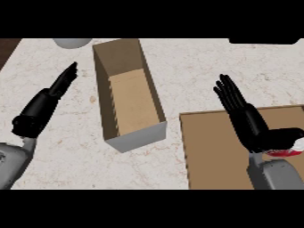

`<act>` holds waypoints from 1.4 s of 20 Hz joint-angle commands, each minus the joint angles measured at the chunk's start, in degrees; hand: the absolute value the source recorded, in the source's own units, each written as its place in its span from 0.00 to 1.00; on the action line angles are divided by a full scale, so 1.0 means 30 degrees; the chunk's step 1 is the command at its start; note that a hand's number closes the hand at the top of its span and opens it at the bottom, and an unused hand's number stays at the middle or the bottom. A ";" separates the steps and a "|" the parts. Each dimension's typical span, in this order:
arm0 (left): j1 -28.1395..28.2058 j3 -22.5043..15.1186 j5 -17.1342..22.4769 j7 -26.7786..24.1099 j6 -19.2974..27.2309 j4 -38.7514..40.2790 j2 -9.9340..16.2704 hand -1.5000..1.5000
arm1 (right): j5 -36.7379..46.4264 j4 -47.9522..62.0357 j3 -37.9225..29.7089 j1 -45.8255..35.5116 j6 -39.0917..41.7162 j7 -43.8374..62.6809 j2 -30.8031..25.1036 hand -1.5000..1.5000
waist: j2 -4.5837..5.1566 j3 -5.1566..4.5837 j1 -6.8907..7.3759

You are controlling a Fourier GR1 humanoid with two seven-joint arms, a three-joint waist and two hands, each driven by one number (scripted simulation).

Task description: Pick the can from the tray and place it in the cardboard box

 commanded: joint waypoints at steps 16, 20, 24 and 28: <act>0.4836 0.1011 -0.1517 0.2271 0.5614 0.0057 -0.2489 0.50 | 0.6761 -0.3066 -0.7391 0.3439 -1.2731 0.2647 -0.2587 0.00 | 0.0039 -0.0332 -0.0840; 0.4694 0.1545 -0.0858 0.3137 0.4600 -0.0652 -0.1272 0.50 | 0.8405 -0.3052 -0.6765 0.5178 -0.9076 0.6287 -0.7130 0.00 | -0.0003 -0.0376 -0.0985; 0.4838 0.1278 -0.1175 0.2604 0.5115 -0.0316 -0.2103 0.50 | 0.9067 -0.5134 -0.5881 0.5709 -0.5847 1.0720 -1.0041 0.00 | 0.0023 -0.0437 -0.1042; 0.5469 0.1526 -0.0971 0.2579 0.4704 -0.0964 -0.1554 0.50 | 0.7774 -0.6709 -0.4817 0.6679 -0.1681 1.3839 -1.2092 0.00 | -0.0027 -0.0425 -0.0860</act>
